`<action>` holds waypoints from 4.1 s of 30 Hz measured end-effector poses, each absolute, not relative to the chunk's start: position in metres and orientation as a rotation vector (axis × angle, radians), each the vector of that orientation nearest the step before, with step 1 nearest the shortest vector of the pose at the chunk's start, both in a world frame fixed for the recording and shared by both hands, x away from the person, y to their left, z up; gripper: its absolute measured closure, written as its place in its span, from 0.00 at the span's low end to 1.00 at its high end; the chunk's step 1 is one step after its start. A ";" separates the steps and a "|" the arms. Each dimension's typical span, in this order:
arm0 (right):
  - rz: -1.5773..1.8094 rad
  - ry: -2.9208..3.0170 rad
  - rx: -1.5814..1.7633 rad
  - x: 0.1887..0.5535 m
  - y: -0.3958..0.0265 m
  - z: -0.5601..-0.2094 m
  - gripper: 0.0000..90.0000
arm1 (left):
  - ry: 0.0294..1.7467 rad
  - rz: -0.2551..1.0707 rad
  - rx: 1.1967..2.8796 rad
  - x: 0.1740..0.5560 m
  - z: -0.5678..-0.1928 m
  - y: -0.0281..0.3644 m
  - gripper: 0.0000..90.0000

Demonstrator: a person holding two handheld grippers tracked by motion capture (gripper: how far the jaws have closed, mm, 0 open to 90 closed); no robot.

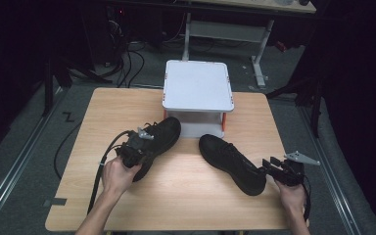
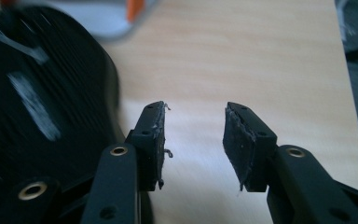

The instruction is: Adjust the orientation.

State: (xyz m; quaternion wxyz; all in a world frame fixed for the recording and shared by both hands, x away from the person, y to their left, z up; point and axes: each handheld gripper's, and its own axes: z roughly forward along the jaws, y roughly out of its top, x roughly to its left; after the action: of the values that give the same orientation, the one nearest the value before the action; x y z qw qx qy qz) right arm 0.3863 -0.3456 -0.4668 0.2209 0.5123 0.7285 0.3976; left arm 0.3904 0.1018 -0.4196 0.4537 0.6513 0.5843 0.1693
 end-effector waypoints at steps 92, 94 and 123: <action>1.166 2.164 1.084 0.541 -0.182 -0.348 0.88 | 1.587 0.507 1.292 0.505 -0.437 -0.008 0.68; 1.163 2.166 1.082 0.541 -0.182 -0.348 0.88 | 1.587 0.498 1.285 0.503 -0.435 -0.007 0.65; 1.166 2.161 1.080 0.541 -0.182 -0.348 0.88 | 1.375 0.598 1.309 0.453 -0.375 0.050 0.26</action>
State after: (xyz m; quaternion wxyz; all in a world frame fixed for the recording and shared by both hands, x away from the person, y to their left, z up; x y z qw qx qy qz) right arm 0.5411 -0.1819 -0.3482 0.2276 0.3919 0.7846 0.4231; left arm 0.4531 0.0500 -0.3753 0.5444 0.5516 0.5795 0.2518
